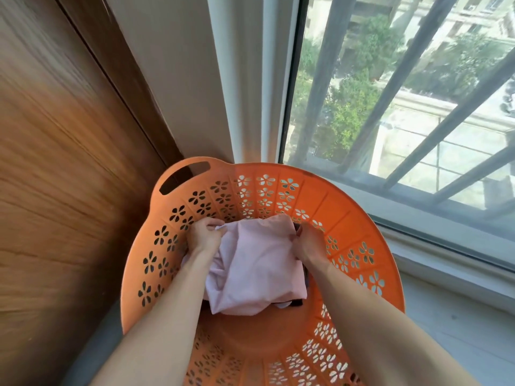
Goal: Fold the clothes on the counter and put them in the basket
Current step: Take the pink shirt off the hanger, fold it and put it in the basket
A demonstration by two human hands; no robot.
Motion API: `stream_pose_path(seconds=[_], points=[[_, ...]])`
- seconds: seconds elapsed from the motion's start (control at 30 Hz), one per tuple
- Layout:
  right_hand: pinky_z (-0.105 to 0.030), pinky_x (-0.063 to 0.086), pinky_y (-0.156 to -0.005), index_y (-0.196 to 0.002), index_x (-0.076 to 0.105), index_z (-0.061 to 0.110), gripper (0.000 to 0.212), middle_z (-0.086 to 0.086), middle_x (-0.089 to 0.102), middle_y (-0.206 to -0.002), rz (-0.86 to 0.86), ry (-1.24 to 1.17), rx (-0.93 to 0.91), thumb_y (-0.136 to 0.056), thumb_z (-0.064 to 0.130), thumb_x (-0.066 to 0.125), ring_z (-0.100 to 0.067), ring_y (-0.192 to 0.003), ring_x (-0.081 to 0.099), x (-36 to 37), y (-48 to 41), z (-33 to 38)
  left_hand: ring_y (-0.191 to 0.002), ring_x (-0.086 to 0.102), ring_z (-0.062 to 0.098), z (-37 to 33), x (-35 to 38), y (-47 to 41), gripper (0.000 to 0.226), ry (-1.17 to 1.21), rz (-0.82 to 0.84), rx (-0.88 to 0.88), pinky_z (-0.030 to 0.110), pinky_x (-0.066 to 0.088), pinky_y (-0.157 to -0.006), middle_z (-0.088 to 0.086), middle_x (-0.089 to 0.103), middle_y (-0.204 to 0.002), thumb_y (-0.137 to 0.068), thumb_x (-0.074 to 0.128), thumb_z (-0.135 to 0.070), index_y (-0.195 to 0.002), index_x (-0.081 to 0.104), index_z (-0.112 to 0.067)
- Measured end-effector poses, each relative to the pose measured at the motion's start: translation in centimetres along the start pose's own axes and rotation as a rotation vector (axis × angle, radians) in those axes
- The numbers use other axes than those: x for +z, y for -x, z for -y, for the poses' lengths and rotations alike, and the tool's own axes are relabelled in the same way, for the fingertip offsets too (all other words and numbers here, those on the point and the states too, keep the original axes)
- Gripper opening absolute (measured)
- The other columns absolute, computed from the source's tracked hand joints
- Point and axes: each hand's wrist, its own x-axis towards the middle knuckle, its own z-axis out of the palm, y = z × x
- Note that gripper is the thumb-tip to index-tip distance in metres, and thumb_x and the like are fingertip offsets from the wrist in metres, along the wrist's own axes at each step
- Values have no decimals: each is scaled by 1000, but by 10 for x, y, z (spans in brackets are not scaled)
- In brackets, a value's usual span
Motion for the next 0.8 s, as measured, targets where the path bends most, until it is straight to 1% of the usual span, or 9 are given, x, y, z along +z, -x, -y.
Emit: stream_pose_path(seconds=[0.07, 0.17, 0.23, 0.3, 0.37, 0.47, 0.57, 0.63, 0.8], points=[[-31, 41, -58, -67, 51, 25, 26, 2, 61, -68, 5, -38, 10, -92, 17, 50, -29, -80, 66, 1, 2, 3, -99, 65, 24, 4, 3, 3, 11, -47, 2, 49, 29, 48, -81, -1, 66, -98, -89, 70, -10, -96, 71, -18], [-32, 46, -67, -101, 59, 19, 17, -1, 69, -94, 19, -57, -113, -94, 32, 50, -23, -87, 65, 5, 6, 9, -105, 55, 19, 10, 8, 12, 20, -147, -77, 215, 33, 44, -92, 2, 60, -111, -91, 66, -9, -109, 66, -19], [-34, 50, -71, -110, 57, 19, 23, -2, 67, -94, 206, -39, -216, -92, 33, 55, -19, -84, 63, 14, 13, 16, -90, 51, 8, 9, 6, 27, 14, -93, -213, 472, 27, 46, -85, 0, 58, -102, -92, 62, -9, -103, 65, -17], [-46, 57, -70, -112, 56, 19, 21, -7, 65, -85, 405, -9, -224, -93, 27, 53, -27, -78, 64, 24, 21, 22, -74, 54, -2, 4, 8, 43, 10, -95, -61, 615, 13, 45, -69, -9, 62, -87, -95, 60, -15, -101, 67, -20], [-51, 59, -67, -132, 50, 26, 40, -8, 61, -94, 509, 22, -210, -93, 19, 49, -32, -87, 64, 32, 23, 22, -76, 61, -3, 5, 12, 52, 19, -221, 272, 507, 9, 45, -65, -13, 66, -85, -97, 58, -22, -111, 68, -28], [-42, 60, -64, -147, 41, 34, 52, -10, 52, -128, 586, 15, -153, -98, 16, 48, -32, -108, 56, 32, 27, 28, -112, 61, 14, 23, 11, 47, 44, -371, 503, 261, 18, 44, -89, -4, 65, -119, -96, 55, -15, -139, 54, -28], [-30, 52, -80, -139, 54, 24, 39, -6, 54, -138, 595, 38, -111, -101, 19, 48, -23, -110, 56, 7, 42, 35, -126, 53, 21, 18, -5, 63, 50, -384, 502, 146, 22, 40, -95, -1, 55, -136, -97, 53, -15, -145, 45, -26], [-29, 45, -93, -132, 61, 21, 35, -5, 60, -132, 529, 37, -89, -100, 18, 47, -24, -116, 57, -23, 61, 44, -118, 57, 23, 2, -23, 87, 50, -367, 483, 99, 27, 47, -89, -1, 54, -131, -96, 51, -14, -142, 48, -29], [-34, 56, -85, -112, 68, 21, 32, -6, 71, -104, 481, -27, 10, -92, 12, 45, -23, -94, 69, -150, 146, 83, -96, 69, 24, -84, -110, 182, 41, -113, 350, -2, 37, 59, -80, 6, 67, -115, -85, 47, 5, -113, 66, -17]])
